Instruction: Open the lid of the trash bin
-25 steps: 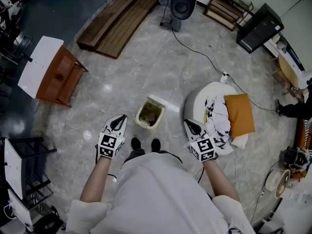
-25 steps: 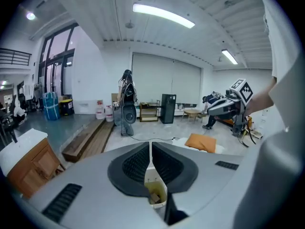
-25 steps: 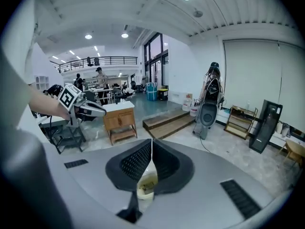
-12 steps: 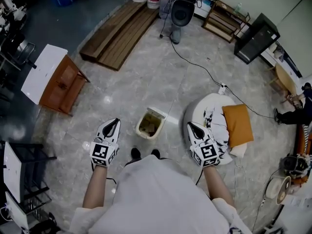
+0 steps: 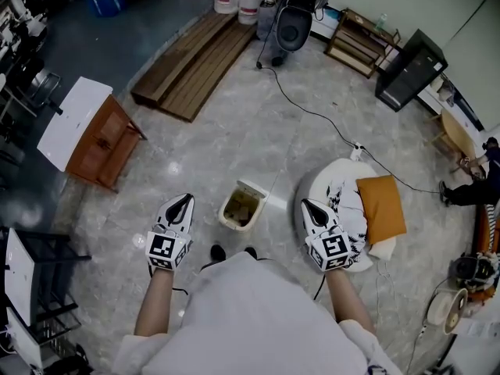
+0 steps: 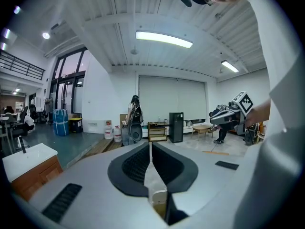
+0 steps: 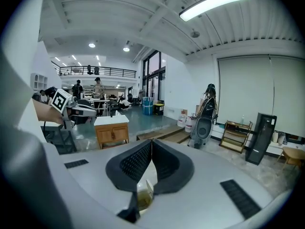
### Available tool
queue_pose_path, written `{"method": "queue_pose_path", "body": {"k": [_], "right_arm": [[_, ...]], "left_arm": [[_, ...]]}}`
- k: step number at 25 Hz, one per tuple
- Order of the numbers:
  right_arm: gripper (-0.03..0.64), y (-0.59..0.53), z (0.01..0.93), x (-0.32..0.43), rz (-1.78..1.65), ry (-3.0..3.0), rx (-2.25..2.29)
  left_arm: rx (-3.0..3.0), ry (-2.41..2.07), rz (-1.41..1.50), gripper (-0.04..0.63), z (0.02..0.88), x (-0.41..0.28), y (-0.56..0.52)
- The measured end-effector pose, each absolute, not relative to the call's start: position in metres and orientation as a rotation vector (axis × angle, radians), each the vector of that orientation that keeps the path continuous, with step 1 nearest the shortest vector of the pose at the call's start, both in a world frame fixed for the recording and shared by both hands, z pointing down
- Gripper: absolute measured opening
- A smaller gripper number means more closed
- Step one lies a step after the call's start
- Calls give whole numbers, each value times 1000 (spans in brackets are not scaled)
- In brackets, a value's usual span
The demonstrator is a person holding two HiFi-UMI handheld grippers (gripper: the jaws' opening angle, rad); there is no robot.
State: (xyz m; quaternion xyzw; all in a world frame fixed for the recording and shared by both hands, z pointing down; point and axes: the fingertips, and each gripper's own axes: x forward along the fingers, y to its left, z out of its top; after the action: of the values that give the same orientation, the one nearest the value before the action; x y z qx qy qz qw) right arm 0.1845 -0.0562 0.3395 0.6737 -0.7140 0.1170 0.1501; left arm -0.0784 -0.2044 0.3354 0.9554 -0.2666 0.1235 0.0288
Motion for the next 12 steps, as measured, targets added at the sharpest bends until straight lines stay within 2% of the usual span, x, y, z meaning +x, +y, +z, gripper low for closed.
{"method": "queue_pose_path", "body": {"k": [12], "right_arm": [[31, -56, 342, 179, 348, -2069, 1919]], "left_arm": [[2934, -838, 382, 21, 339, -82, -200]]}}
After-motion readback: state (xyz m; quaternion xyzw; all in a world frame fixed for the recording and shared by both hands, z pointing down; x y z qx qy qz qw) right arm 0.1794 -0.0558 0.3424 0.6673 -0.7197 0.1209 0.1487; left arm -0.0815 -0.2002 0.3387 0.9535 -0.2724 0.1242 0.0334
